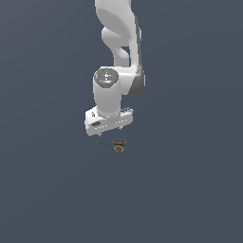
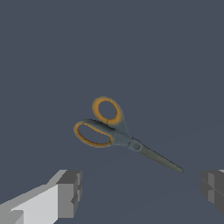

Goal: Pick up the object and move it to a goal position.

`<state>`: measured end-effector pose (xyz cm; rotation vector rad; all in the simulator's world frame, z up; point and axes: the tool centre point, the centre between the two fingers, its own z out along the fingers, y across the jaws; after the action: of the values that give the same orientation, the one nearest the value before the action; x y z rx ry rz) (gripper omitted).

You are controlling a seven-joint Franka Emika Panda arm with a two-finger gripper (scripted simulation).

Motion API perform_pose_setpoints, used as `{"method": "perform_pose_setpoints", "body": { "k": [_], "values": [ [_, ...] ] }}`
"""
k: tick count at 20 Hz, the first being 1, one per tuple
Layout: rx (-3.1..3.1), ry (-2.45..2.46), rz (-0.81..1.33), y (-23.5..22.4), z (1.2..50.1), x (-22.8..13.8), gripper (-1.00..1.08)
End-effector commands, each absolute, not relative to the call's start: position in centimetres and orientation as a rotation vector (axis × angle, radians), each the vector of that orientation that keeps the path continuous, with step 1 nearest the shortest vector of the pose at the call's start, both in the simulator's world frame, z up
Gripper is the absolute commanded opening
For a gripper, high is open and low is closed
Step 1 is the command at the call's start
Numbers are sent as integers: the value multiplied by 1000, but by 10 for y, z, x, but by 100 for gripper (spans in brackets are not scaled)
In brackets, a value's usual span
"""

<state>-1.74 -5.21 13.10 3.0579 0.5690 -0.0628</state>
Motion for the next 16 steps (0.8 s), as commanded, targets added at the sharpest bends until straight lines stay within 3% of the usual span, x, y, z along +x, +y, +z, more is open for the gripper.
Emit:
{"method": "perform_pose_setpoints", "body": {
  "k": [1,16],
  "values": [
    [3039,670,-61,-54,125,-18,100],
    [2866,1252,-40,-65,89,-25,100]
  ]
}}
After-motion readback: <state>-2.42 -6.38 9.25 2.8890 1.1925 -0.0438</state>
